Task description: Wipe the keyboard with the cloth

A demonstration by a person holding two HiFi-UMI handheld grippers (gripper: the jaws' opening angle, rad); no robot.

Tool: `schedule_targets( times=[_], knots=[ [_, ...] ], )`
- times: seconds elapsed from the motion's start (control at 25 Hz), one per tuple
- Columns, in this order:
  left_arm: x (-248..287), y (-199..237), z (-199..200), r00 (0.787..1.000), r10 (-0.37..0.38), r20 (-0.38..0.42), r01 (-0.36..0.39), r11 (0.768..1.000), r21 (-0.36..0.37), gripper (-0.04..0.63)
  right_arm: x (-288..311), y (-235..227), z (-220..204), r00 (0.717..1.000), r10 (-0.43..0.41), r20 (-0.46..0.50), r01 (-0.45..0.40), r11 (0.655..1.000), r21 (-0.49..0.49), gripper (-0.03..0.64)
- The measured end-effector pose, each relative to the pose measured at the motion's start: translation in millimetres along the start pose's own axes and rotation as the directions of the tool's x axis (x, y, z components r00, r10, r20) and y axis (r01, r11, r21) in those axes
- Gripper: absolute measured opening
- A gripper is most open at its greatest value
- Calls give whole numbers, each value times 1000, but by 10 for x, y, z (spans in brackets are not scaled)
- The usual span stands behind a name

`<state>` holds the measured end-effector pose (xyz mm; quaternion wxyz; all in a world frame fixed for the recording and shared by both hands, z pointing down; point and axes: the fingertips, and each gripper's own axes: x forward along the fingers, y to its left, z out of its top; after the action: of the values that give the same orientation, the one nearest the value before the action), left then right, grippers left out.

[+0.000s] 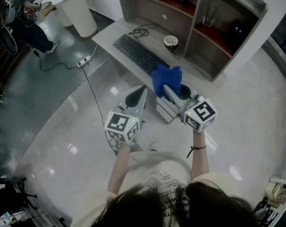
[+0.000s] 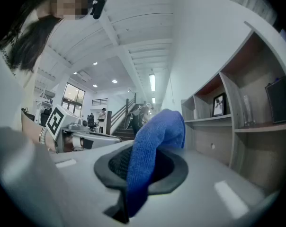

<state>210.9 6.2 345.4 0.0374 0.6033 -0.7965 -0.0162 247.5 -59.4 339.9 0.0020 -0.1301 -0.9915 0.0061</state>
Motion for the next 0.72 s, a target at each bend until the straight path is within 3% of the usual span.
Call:
schedule_targets(
  times=[0.72],
  knots=[
    [-13,-28,-105,999,-11,-38,10,1000,-24,5,-102,-14,26,1000,-18,8,18,1000,20,58]
  ],
)
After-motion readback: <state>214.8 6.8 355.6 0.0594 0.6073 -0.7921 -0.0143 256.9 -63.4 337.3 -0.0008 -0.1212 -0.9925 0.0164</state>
